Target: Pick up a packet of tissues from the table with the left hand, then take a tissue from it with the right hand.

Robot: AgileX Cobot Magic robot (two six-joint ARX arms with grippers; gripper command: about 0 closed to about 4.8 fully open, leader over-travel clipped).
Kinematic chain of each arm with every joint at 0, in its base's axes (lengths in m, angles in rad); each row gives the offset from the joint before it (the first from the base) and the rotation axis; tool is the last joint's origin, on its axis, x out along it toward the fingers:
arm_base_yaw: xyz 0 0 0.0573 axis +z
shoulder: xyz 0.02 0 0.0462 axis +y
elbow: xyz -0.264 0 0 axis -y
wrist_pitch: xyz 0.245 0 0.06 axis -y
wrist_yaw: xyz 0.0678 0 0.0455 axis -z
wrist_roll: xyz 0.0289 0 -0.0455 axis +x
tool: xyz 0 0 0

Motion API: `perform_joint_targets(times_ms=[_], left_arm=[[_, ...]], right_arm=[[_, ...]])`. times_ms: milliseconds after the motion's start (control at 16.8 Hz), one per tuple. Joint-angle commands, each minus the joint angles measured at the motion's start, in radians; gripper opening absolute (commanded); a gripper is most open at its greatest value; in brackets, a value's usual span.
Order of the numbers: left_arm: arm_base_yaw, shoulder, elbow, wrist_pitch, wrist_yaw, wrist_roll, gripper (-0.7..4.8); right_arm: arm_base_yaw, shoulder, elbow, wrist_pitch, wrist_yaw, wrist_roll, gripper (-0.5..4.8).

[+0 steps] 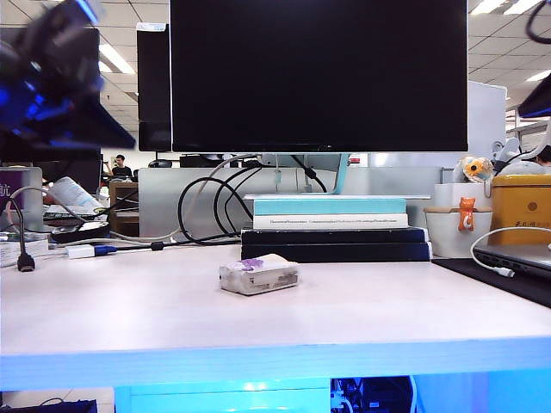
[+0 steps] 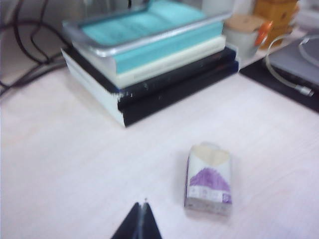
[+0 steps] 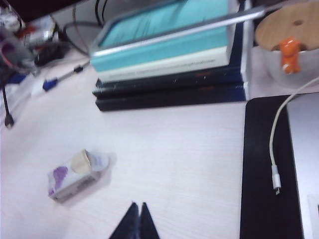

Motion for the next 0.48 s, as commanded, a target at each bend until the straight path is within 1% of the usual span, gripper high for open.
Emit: perform_joint_targets(times_ms=[60, 119, 179, 298, 357, 476], left_arm=[[-0.002, 0.047, 0.020, 0.012, 0.016, 0.009, 0.16], [-0.002, 0.069, 0.021, 0.040, 0.058, 0.009, 0.82], [-0.002, 0.100, 0.021, 0.087, 0.134, 0.010, 1.50], [-0.002, 0.151, 0.021, 0.166, 0.208, 0.011, 2.38], [-0.003, 0.179, 0.024, 0.196, 0.224, 0.008, 2.46], [-0.003, 0.239, 0.039, 0.212, 0.227, 0.008, 2.58]], right_arm=[[0.000, 0.038, 0.037, -0.037, -0.019, -0.022, -0.05], [0.002, 0.053, 0.045, -0.045, -0.030, -0.023, -0.05], [0.002, 0.071, 0.051, -0.049, -0.050, -0.025, -0.05], [0.014, 0.099, 0.052, -0.055, -0.093, -0.026, -0.05], [0.023, 0.119, 0.053, -0.060, -0.102, -0.026, -0.05], [0.060, 0.169, 0.054, -0.055, -0.105, -0.026, -0.05]])
